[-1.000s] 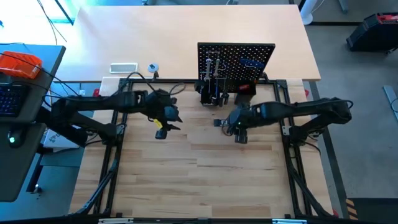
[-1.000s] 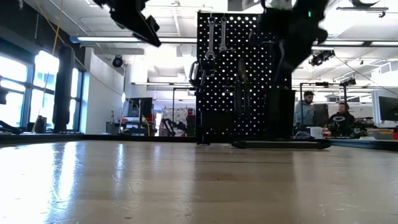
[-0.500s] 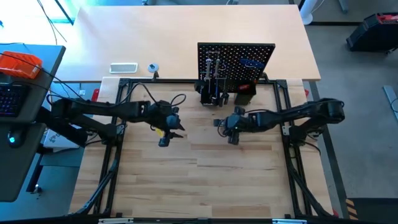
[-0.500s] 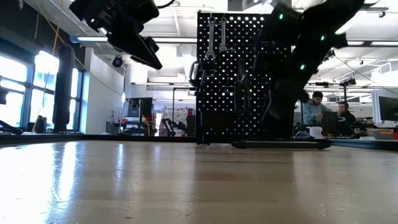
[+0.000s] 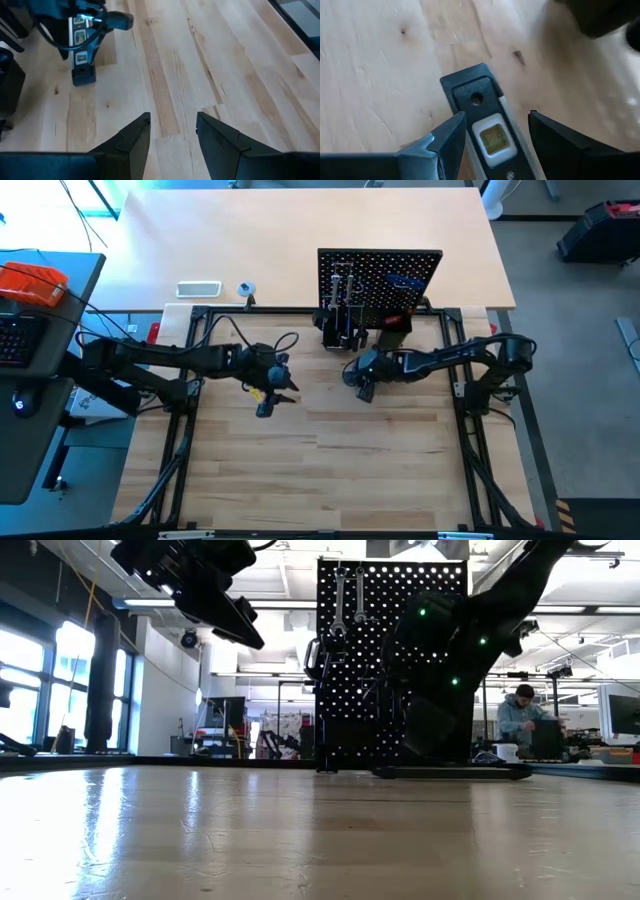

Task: Hang tools onto peg board
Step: Put the Spirit level into the right bin on the pegboard

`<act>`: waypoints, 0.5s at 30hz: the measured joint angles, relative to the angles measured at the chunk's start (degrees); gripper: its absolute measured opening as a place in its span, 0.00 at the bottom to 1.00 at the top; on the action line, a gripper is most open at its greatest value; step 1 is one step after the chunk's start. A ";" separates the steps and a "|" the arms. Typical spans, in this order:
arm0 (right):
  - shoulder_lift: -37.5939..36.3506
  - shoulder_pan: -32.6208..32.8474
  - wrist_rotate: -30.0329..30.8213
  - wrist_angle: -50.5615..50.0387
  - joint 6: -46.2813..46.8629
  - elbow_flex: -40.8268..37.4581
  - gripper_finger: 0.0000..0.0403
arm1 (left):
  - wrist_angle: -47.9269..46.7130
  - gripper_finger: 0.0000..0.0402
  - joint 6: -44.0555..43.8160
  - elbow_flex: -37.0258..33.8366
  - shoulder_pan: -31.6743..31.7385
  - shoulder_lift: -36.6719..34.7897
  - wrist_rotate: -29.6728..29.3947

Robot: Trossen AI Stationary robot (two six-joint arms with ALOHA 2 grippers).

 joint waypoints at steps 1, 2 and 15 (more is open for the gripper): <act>0.45 -0.55 -1.48 0.34 0.03 0.03 0.53 | 0.02 0.38 0.00 0.00 -0.14 0.00 0.00; 0.92 -1.01 -2.84 0.68 0.05 0.11 0.53 | 0.05 0.38 0.00 0.00 -0.25 0.00 0.00; 3.93 -3.16 -17.75 1.20 4.10 0.19 0.53 | -0.14 0.38 0.09 0.00 -0.86 0.00 0.00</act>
